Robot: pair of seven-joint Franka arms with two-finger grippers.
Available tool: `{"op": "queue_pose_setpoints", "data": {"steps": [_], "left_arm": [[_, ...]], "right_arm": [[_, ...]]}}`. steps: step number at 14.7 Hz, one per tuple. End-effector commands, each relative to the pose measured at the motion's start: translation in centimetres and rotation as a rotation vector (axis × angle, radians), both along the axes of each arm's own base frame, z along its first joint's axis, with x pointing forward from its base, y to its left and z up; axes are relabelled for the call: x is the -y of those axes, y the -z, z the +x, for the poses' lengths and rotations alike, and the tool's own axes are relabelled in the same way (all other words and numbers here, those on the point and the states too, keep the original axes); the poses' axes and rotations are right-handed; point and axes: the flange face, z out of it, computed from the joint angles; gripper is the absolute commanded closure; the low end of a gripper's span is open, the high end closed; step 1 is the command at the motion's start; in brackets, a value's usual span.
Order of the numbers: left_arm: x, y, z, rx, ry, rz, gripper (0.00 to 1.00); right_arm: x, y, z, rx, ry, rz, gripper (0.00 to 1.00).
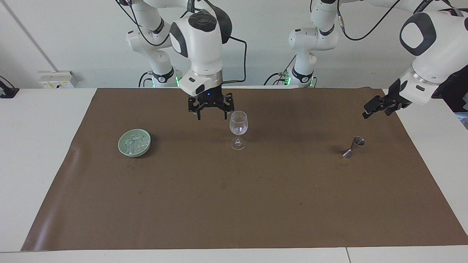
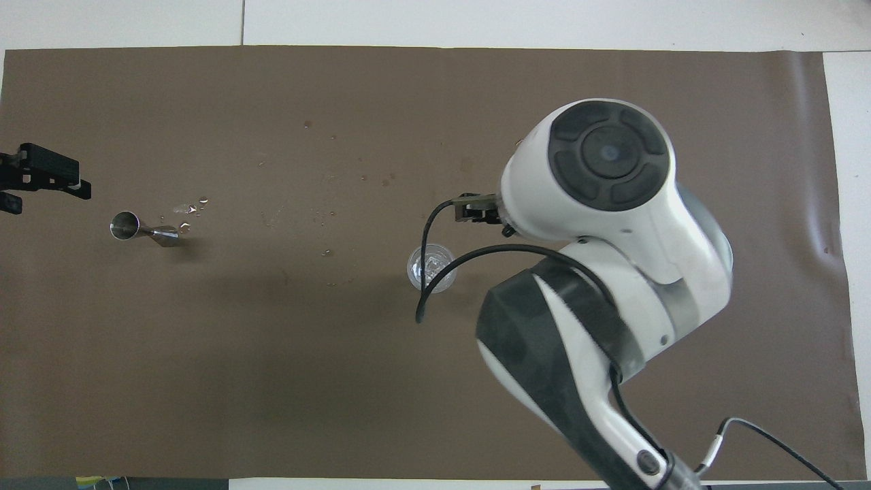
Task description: Pour wine and add ice with both arms
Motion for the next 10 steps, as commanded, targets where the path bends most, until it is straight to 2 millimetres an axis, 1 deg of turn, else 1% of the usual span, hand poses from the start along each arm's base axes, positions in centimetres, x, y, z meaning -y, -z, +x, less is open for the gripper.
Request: {"op": "queue_pose_setpoints", "data": {"steps": [1,2,3,4,5,6,7,8,9,10], "left_arm": [[1.8,-0.6,-2.2,0.023,0.064,0.045,0.0],[2.4,-0.9,-3.0,0.029,0.076,0.045,0.0],[2.5,-1.0,-3.8,0.03,0.076,0.046,0.0],[2.6,-1.1,-4.6,0.038,0.077,0.048,0.0],[2.6,-0.8,-5.0,0.041,0.077,0.048,0.0],[2.8,-0.8,-5.1,0.046,0.081,0.049,0.0],[2.9,-0.8,-5.0,0.047,0.083,0.048,0.0],[3.0,-1.0,-4.9,0.051,0.088,0.047,0.0],[3.0,-0.9,-4.9,0.048,0.093,0.046,0.0],[3.0,-0.8,-5.1,0.042,0.106,0.045,0.0]], "right_arm": [[8.8,-2.2,1.1,-0.021,0.07,-0.031,0.0],[12.3,-3.0,1.4,-0.03,0.087,-0.032,0.0],[15.2,-3.9,1.4,-0.025,0.098,-0.037,0.0],[17.9,-4.0,1.5,-0.038,0.121,-0.041,0.0],[21.6,-4.4,1.4,-0.049,0.155,-0.045,0.0],[24.4,-5.0,0.9,-0.059,0.166,-0.048,0.0],[26.3,-5.1,0.5,-0.079,0.144,-0.05,0.0],[27.9,-5.1,0.2,-0.09,0.082,-0.052,0.0],[29.8,-5.2,-0.2,-0.103,0.074,-0.053,0.0],[31.1,-5.6,-1.0,-0.12,0.065,-0.044,0.0]]}}
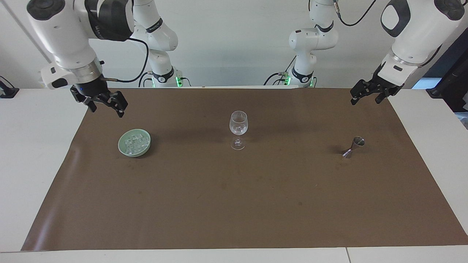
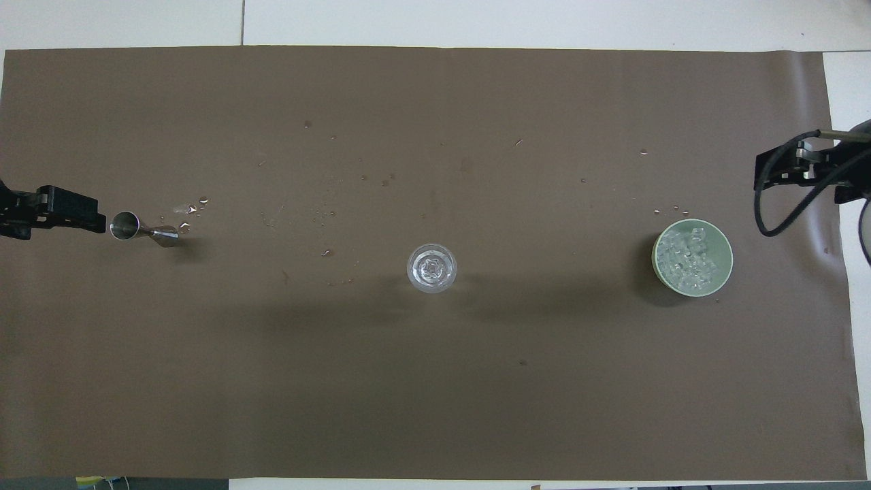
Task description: Pour wine and add ice with both arms
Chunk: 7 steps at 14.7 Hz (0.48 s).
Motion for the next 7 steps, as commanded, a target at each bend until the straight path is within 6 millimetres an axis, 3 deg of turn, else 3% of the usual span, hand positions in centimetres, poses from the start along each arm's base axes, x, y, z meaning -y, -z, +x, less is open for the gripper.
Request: {"op": "queue_pose_setpoints", "data": {"steps": [1,5,7], "left_arm": [[-0.2,0.3,-0.6,0.018,0.047,0.015,0.0],[-0.2,-0.6,-0.3,-0.009,0.056,0.017,0.0],[-0.5,-0.9,0.1,0.002,0.057,0.039,0.0]], "right_arm": [[2.6,-0.7,-2.2,-0.041,-0.051,0.027,0.0],[2.9,-2.7,-5.4,-0.047,-0.085,0.034,0.0],[3.9,-2.8,-5.6,-0.053,-0.067,0.047,0.0]]}}
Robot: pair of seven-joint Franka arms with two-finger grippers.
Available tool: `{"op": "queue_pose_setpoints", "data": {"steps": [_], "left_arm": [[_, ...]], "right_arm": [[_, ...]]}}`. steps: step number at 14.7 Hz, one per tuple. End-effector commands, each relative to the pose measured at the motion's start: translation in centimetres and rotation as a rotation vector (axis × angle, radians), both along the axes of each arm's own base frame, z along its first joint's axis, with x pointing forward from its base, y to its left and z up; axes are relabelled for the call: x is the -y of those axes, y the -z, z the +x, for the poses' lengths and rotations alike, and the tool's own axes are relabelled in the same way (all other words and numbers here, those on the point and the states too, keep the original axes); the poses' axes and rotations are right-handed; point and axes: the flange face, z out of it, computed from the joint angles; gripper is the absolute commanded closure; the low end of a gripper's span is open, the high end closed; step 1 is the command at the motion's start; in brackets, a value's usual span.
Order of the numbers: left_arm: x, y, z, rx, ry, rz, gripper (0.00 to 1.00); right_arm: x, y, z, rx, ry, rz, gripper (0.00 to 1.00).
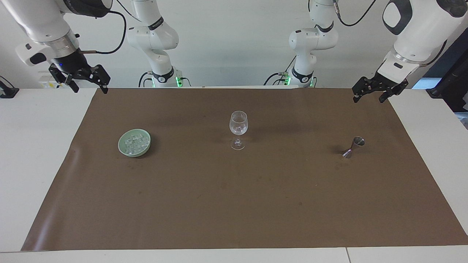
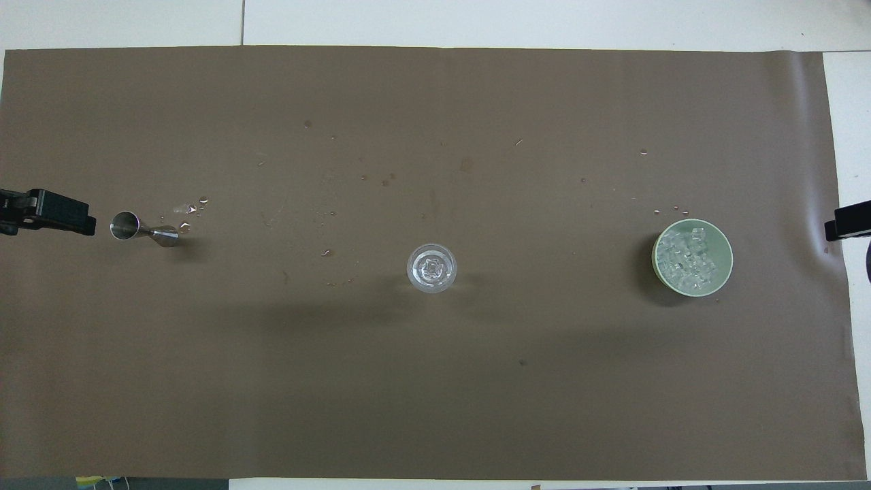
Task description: Pour wine and add ice with both arms
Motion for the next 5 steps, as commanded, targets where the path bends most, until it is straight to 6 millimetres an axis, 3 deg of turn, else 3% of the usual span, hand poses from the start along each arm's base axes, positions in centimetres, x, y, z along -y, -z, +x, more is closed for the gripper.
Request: {"op": "queue_pose_setpoints", "data": {"steps": [1,5], "left_arm": [[-0.33,-0.07,-0.16,-0.012,0.005,0.012,0.0],[-0.25,-0.07,-0.16,-0.012,0.007,0.012,0.0]], "right_arm": [[0.27,-0.1,-0.23,0.007,-0.018,-0.008,0.0],[0.28,-0.07,-0.23,0.01,-0.018,-0.002,0.0]]}}
